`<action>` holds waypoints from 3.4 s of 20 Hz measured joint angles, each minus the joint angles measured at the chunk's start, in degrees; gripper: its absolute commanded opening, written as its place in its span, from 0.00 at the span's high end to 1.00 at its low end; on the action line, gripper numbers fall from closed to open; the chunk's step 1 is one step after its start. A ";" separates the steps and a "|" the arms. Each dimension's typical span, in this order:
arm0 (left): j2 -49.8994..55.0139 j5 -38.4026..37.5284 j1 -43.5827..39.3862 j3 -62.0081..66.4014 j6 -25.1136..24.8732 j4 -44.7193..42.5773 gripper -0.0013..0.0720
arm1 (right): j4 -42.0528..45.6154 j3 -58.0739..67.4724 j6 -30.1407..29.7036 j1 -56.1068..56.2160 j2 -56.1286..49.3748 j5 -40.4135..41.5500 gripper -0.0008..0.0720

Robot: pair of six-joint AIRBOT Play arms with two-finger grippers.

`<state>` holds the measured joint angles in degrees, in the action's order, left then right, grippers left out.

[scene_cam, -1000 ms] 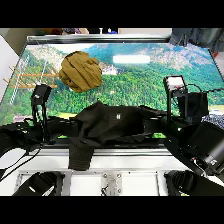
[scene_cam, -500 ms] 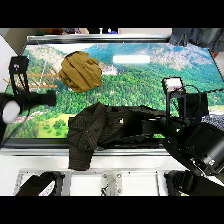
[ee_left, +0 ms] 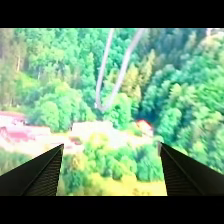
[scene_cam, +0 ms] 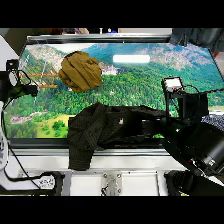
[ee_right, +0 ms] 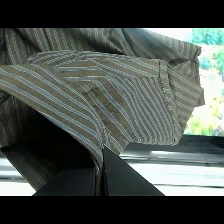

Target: Fold the clothes and pants, and hang the long-sleeved shirts on hangers.

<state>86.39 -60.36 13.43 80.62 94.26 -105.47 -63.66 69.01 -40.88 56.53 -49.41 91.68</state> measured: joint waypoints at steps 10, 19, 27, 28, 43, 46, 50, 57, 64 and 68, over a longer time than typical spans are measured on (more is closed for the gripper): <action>17.79 3.37 1.11 9.68 -3.56 -3.74 0.13 | -0.02 0.00 0.42 0.00 -0.37 -0.15 0.96; 24.20 8.83 1.01 11.10 -3.78 -6.84 0.13 | -0.04 -0.02 0.39 0.00 -3.54 -0.20 0.96; 25.55 9.44 1.09 11.08 -3.45 -7.72 0.96 | -0.09 -0.02 0.39 0.00 -4.94 -0.20 0.96; 25.44 9.29 1.11 11.06 -3.45 -7.61 0.96 | -0.09 -0.02 0.42 0.00 -5.01 -0.20 0.96; 2.47 3.04 -4.87 11.08 -3.98 -7.45 0.96 | -0.48 -0.02 0.39 0.00 -4.81 -0.20 0.96; -2.60 0.48 -8.28 11.08 -4.79 -7.23 0.96 | -0.46 0.09 0.42 0.00 -4.28 -0.39 0.96; -9.25 -4.66 -13.51 11.08 -11.06 -3.02 0.96 | 1.70 2.99 0.39 -0.09 -2.97 -0.79 0.96; -17.62 -19.76 -16.48 11.08 -46.66 32.06 0.96 | 5.42 7.50 0.24 -0.22 0.28 -0.92 0.96; -18.56 -32.63 -16.72 7.85 -65.13 44.85 0.96 | 5.97 8.17 0.09 -2.67 3.50 0.55 0.96; -18.60 -35.30 -14.47 1.92 -77.81 50.40 0.96 | 5.95 9.11 -1.73 -5.38 4.39 2.10 0.96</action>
<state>67.79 -95.66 -1.04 82.54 16.45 -55.07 -57.71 78.13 -42.61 51.16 -45.01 93.78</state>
